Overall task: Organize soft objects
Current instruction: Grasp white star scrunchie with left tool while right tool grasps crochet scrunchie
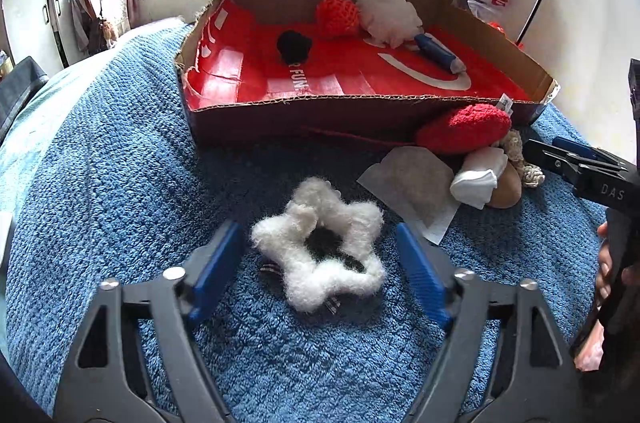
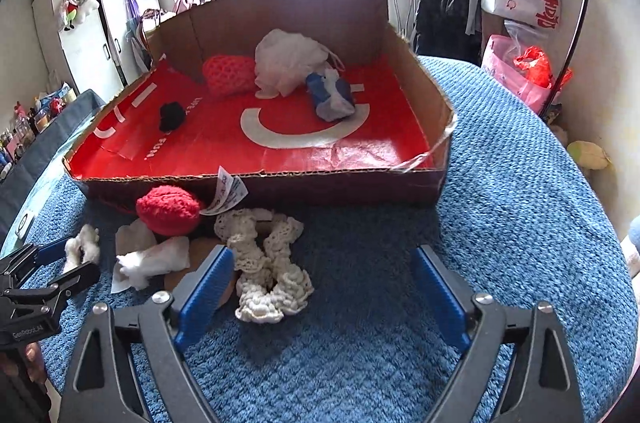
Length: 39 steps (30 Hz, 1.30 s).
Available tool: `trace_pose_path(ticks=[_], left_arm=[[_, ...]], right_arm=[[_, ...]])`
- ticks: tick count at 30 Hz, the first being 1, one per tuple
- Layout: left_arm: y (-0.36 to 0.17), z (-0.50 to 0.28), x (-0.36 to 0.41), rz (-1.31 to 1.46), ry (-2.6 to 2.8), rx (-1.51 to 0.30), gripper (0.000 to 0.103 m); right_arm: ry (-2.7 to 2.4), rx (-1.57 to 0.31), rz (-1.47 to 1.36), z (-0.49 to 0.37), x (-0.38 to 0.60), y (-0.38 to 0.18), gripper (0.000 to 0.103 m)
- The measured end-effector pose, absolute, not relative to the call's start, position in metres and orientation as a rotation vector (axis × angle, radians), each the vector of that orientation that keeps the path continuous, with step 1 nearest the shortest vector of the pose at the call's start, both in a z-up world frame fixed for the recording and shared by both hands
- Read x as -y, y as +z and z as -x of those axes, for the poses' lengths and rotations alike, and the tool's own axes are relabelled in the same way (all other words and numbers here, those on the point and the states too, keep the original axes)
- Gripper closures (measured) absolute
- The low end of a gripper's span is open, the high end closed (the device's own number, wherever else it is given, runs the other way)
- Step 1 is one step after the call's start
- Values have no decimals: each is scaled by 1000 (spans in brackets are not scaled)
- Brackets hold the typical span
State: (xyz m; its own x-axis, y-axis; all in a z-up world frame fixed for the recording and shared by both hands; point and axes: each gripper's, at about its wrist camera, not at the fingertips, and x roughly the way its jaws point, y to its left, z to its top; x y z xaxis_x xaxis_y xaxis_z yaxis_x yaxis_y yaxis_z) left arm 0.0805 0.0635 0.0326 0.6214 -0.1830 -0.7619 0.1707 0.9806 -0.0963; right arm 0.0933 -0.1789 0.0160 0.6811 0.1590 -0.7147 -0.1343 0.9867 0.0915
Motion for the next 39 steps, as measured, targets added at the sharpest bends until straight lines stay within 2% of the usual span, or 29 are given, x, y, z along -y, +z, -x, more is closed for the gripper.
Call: trace_pose_path(ticks=[2,4,5,6,7,8,27,28,29,30,31,32,34,36,39], left_arm=[[31,-84,-62,10,-222,-887,48],[32,-83,-60,12,-258,-878,51],[33,-83,-59,14,-274,-878,56],[34,-82,-57,13,-286,-875,61],[36,-81,-56,10,-296,-868,70],[38,-81,-55,9,-307,-861,74],[37,-76,-57,14,-354,-854,74],[37,-75,-57,13,-357,-851,69],[37,-76,-57,12,-355,-850,46],[36,-76,-57,9,-350,-852,32],[36,-75,-58,8,-338,-854,19],[37,-73,-58,8,-328,-843,19],[38,-71,-57,2,-340,-829,19],[37,-71,-56,-15,-334,-837,19],[35,-74,-53,-33,-329,-851,19]], right_arm=[[197,-835,-38,-100,177,11,26],[256,-856,-49,-102,173,6,54],[285,-854,-57,-101,171,7,64],[315,-843,-76,-98,171,9,80],[312,-833,-76,-96,169,11,87],[301,-819,-59,-94,167,14,89],[263,-830,-77,-63,189,17,88],[257,-830,-74,-62,190,16,87],[256,-831,-72,-62,190,15,87],[255,-827,-76,-61,191,15,86],[252,-826,-80,-61,192,14,79],[248,-827,-76,-61,192,14,74],[236,-816,-61,-59,192,14,41],[243,-804,-57,-58,192,14,28],[247,-807,-32,-58,186,11,28]])
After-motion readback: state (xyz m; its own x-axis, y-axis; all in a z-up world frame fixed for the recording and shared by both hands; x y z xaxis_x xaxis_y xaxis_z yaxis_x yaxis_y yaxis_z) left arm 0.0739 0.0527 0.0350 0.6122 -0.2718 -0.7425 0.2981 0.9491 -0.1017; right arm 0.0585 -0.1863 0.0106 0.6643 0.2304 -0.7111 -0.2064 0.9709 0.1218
